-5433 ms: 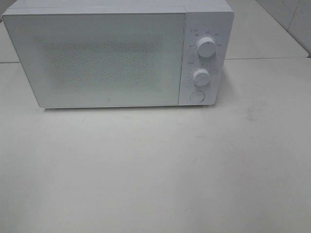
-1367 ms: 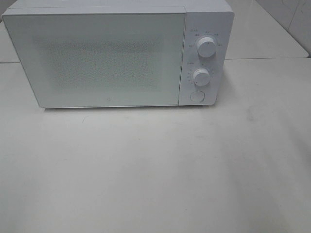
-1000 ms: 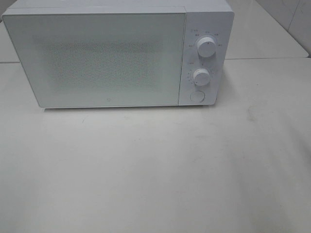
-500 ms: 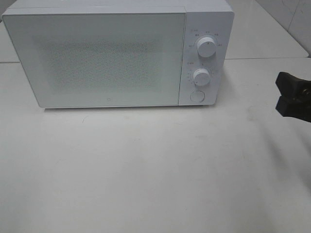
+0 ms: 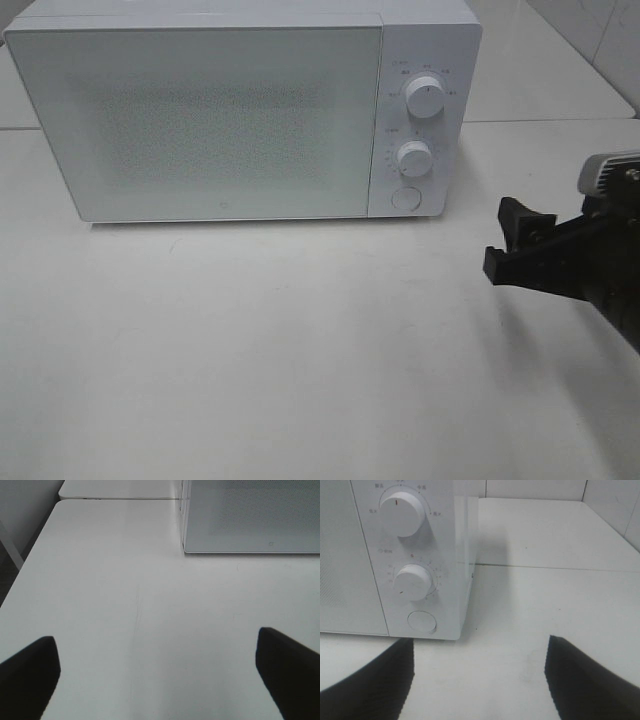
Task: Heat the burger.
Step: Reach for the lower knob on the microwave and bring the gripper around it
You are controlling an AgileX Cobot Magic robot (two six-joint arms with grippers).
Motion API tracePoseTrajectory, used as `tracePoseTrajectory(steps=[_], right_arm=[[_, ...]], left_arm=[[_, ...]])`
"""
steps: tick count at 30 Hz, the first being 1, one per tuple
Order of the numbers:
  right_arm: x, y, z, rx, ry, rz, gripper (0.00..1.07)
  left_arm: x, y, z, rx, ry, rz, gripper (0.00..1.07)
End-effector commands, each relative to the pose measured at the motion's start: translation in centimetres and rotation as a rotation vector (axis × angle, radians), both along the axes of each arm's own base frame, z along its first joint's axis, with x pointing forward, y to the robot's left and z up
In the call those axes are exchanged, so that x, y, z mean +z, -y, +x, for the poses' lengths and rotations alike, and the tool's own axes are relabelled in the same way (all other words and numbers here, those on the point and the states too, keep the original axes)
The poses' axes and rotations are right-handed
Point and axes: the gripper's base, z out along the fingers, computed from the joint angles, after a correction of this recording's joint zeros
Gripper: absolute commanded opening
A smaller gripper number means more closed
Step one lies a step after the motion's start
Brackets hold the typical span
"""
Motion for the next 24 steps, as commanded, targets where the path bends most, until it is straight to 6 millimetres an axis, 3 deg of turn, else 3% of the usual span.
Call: tracePoseTrajectory(steps=[1, 8, 14, 24], right_arm=[[1.5, -0.6, 0.7, -0.039, 0.169, -0.019, 0.73], [0.7, -3.1, 1.8, -0.016, 0.159, -0.028, 0.73], [0.5, -3.8, 2.4, -0.021, 0.158, -0.029, 0.73], [1.8, -5.2, 3.7, -0.017, 0.212, 0.010, 0.78]], left_arm=[[-0.1, 0.0, -0.3, -0.003, 0.016, -0.009, 1.01], [-0.1, 0.0, -0.3, -0.003, 0.016, -0.009, 1.01], [-0.1, 0.0, -0.3, -0.003, 0.016, -0.009, 1.01], [-0.1, 0.0, -0.3, -0.003, 0.016, -0.009, 1.01]])
